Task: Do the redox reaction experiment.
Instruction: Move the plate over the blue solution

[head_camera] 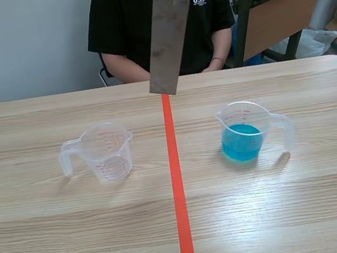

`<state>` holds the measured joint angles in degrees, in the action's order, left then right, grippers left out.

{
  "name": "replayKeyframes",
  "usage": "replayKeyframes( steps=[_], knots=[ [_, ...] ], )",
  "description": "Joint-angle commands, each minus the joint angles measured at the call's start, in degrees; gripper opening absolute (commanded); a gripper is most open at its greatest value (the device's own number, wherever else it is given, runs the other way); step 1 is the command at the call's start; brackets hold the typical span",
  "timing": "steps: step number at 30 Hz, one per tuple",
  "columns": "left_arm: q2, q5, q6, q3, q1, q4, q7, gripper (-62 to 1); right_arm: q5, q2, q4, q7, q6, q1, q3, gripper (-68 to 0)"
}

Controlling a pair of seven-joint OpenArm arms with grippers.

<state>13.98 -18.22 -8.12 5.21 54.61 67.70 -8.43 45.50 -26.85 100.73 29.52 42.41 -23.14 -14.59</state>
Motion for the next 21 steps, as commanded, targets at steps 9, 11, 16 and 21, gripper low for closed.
replayKeyframes(
  steps=[9, 11, 16, 21],
  knots=[
    [0.3, -0.2, -0.2, 0.2, 0.5, 0.5, -0.6, -56.2, 5.2, -10.7, 0.3, -0.7, 0.3, 3.7, 8.2, -65.8],
    [0.3, -0.2, -0.2, 0.2, 0.5, 0.5, -0.7, -56.2, 5.3, -12.0, 0.3, -0.7, 0.3, 5.3, 10.4, -65.8],
    [0.3, -0.2, -0.2, 0.2, 0.5, 0.5, -1.6, -56.2, 5.8, -13.9, 0.3, -0.9, 0.3, 8.9, 14.8, -65.8],
    [0.3, -0.2, -0.4, 0.2, 0.6, 0.5, 0.0, -56.2, 5.7, -14.6, 0.3, -0.9, 0.3, 10.2, 15.7, -65.8]
  ],
)
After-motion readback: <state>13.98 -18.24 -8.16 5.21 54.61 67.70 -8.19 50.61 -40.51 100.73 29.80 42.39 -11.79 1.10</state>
